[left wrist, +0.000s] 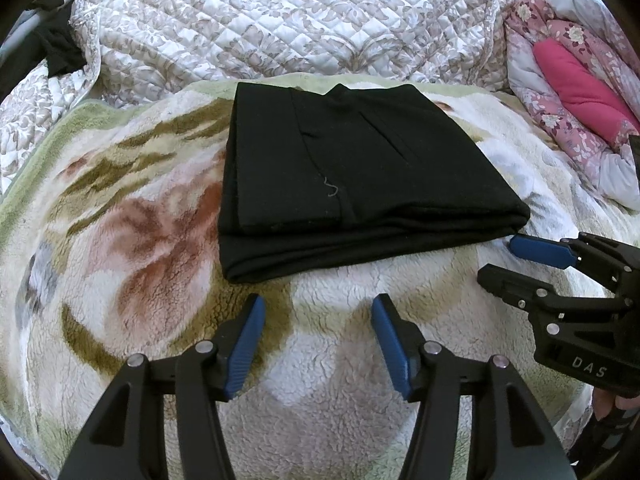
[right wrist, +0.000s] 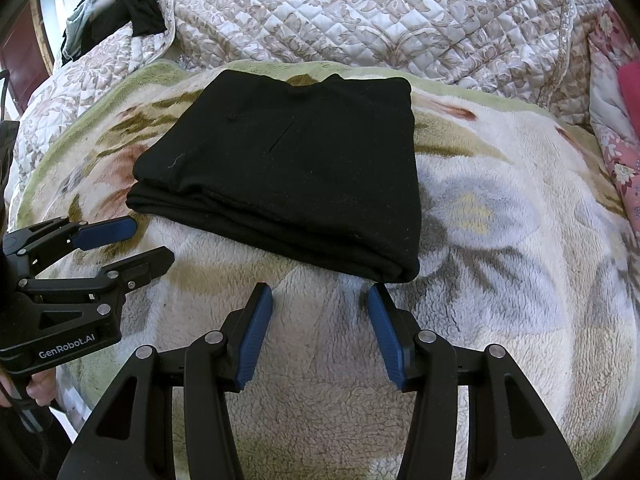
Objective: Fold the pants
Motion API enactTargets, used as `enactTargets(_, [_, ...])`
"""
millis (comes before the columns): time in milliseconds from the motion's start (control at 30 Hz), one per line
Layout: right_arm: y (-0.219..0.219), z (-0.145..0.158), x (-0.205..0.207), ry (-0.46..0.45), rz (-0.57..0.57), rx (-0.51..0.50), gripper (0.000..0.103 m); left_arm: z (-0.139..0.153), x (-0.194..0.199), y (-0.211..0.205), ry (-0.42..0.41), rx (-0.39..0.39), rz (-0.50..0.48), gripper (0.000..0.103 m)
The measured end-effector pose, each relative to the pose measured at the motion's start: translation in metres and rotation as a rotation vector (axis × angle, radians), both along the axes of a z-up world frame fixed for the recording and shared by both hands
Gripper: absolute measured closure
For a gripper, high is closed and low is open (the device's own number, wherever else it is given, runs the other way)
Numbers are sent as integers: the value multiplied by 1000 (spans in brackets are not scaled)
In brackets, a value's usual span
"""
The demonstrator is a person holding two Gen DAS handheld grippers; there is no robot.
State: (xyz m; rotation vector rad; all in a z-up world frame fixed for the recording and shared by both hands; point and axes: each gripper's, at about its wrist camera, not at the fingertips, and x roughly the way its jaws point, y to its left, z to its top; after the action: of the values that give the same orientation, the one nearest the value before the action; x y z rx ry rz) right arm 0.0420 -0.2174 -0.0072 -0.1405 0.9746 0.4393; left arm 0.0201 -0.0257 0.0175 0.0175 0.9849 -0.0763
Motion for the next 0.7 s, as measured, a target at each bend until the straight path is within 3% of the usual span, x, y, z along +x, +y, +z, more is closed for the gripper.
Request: enactTargets(700, [0,-1,-1,-2,-1,-3,52,-1,0,1,2,8,-5,43])
